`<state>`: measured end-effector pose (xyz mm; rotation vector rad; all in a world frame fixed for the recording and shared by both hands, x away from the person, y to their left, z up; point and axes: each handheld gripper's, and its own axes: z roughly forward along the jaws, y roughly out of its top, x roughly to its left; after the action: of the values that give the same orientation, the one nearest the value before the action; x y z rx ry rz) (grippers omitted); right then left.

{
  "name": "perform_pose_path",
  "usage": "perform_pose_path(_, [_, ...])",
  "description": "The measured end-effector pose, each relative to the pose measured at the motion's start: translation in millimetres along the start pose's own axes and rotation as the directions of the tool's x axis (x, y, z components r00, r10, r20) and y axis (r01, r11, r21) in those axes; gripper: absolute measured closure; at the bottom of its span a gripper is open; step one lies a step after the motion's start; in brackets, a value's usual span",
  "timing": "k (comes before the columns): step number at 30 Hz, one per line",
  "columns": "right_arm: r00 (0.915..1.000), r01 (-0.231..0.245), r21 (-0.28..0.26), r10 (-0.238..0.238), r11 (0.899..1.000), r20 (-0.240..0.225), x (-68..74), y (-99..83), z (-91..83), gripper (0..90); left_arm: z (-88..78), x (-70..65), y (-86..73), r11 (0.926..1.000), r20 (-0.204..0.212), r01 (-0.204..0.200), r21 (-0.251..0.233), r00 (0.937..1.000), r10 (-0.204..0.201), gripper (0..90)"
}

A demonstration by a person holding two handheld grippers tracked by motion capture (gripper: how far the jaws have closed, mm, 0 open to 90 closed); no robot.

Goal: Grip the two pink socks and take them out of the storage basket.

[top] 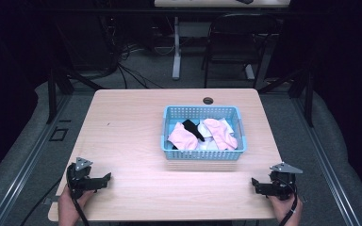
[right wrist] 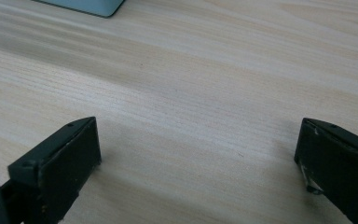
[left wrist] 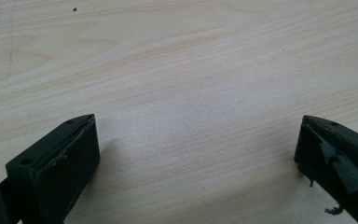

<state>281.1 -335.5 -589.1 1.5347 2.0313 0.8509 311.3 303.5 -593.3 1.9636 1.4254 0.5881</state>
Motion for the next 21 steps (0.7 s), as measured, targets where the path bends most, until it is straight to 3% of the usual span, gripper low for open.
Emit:
perform_pose_path(14, [1.0000, -0.006, 0.027, 0.006, 1.000, 0.000, -0.9, 3.9, 0.2, 0.9, -1.3, -0.3, -1.1, 0.9999, 0.004, -0.012, -0.001, 0.9999, 0.012, 0.4])
perform_pose_path(16, [0.9996, -0.022, 0.076, 0.023, 0.997, -0.015, -3.1, 10.2, -3.2, 5.2, -1.8, -0.9, -1.4, 0.9999, -0.005, -0.014, 0.000, 0.9999, 0.014, 0.4])
perform_pose_path(21, [0.9987, -0.033, 0.077, 0.036, 0.996, -0.036, -3.3, 23.7, -15.2, 3.5, -1.8, -0.9, -1.4, 0.9999, -0.005, -0.011, 0.001, 0.9999, 0.011, 0.4])
